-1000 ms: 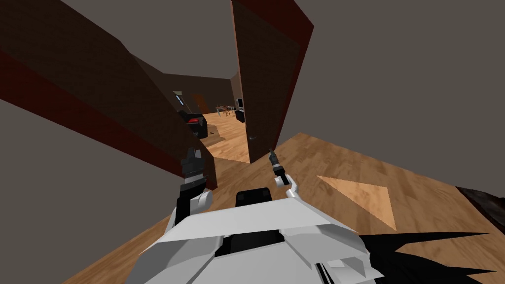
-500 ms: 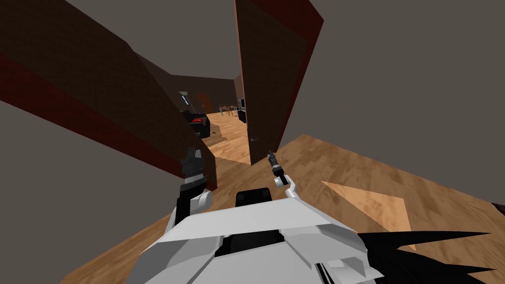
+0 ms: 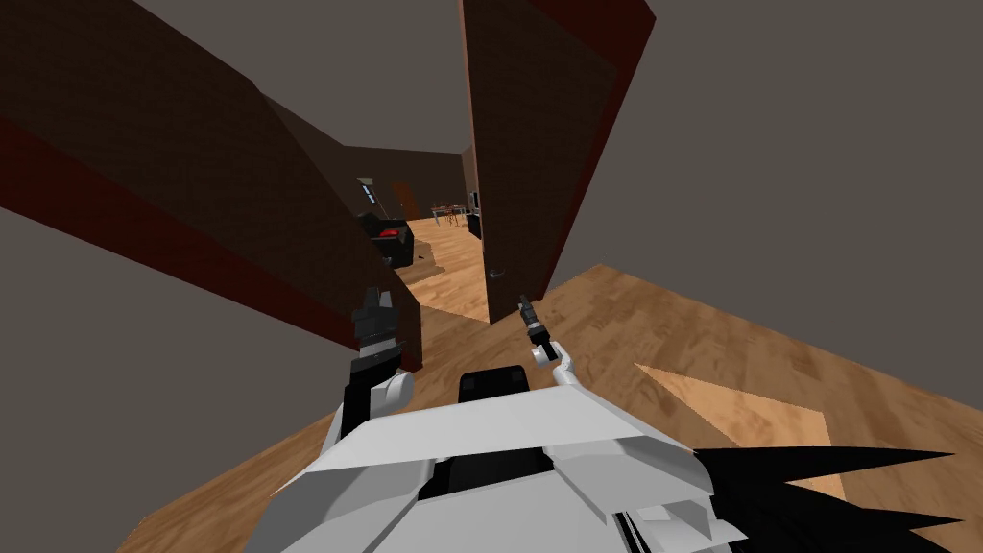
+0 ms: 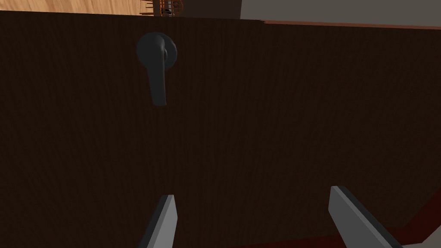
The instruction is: Push the door open
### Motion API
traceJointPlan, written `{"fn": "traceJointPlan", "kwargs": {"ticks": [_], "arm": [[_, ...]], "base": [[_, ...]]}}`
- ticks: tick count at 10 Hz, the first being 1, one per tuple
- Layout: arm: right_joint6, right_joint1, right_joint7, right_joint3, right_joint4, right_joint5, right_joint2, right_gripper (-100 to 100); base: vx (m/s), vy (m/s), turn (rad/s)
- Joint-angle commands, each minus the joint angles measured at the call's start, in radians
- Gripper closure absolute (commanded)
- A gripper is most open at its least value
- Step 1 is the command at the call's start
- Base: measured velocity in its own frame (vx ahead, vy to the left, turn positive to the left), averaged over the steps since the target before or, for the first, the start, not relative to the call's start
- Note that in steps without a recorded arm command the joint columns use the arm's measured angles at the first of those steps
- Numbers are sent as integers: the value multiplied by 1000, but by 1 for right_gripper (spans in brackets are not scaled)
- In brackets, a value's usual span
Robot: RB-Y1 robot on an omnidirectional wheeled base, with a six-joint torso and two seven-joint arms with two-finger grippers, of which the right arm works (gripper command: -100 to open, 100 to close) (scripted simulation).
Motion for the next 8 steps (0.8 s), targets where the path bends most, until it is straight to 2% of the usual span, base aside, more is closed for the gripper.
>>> {"fn": "traceJointPlan", "kwargs": {"ticks": [1,2,4,7,8], "arm": [[-8,-11,-7,1,30,4,0,-100],[-17,-25,-13,3,69,8,3,-100],[-26,-40,-19,4,107,12,5,-100],[-48,-72,-32,7,192,22,12,-100],[-48,-72,-32,7,192,22,12,-100]], "base": [[87,-50,63],[126,-57,115],[118,-58,88],[125,-73,101],[84,-63,43]]}}
